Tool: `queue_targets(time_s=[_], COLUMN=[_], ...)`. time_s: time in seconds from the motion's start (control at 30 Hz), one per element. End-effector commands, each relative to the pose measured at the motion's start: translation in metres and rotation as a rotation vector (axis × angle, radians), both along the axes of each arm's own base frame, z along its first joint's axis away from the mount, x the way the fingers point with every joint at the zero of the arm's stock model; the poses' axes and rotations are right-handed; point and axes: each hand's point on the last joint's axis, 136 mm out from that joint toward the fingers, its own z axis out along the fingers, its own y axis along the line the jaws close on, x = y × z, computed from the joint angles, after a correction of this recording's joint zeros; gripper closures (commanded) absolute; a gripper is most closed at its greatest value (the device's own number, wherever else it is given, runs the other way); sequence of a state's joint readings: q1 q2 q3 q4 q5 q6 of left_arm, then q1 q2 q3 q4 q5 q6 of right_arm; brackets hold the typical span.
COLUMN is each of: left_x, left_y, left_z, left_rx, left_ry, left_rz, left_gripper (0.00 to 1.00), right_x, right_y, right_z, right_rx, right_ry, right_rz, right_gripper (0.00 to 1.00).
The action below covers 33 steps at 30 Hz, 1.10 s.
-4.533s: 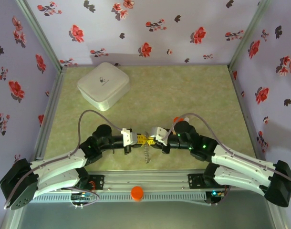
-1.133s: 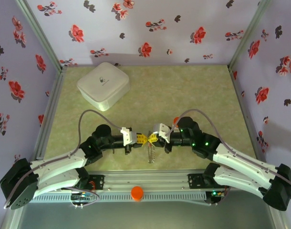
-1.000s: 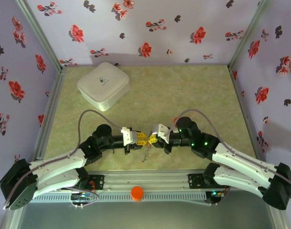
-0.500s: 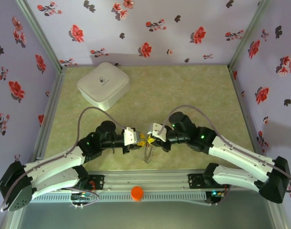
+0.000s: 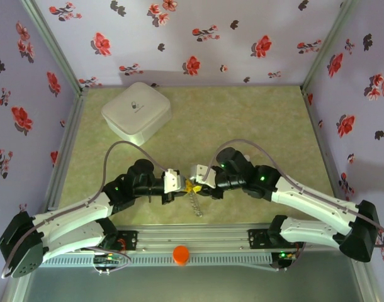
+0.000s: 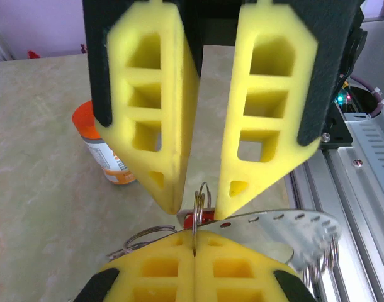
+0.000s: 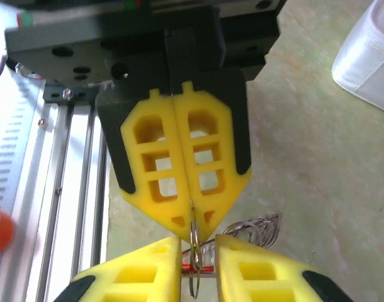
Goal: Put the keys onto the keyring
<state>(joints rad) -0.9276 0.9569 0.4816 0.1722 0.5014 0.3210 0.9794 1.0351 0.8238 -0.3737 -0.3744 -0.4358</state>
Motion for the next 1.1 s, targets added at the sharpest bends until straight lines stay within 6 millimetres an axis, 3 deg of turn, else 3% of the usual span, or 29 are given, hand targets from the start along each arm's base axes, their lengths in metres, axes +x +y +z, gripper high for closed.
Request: queue_targets(time_s=[0.0,0.1,0.57,0.87,1.07], left_x=[-0.001,0.000,0.000,0.000,0.000], left_y=[-0.003,-0.002,0.000,0.000,0.000], left_z=[0.022,0.029,0.032,0.030,0.031], left_rx=[-0.103,-0.174,-0.251,-0.244,-0.246], left_ry=[-0.043,-0.047,-0.032,-0.035,-0.036], left_rz=[-0.001,0.017,0.036,0.035,0.033], left_gripper=[1.00,1.00,1.00,1.00,1.00], right_x=[0.004,0.001,0.001,0.004,0.010], right_y=[-0.002,-0.004,-0.013,-0.014,-0.014], right_z=[0.025,0.032,0.005,0.009,0.001], right_rx=[0.195,0.287,0.219,0.232,0.203], right_ry=[0.001,0.012,0.052,0.054,0.063], right_rz=[-0.043,-0.052,-0.092,-0.110,-0.131], right_gripper=[0.69,0.65,0.70,0.94,1.00])
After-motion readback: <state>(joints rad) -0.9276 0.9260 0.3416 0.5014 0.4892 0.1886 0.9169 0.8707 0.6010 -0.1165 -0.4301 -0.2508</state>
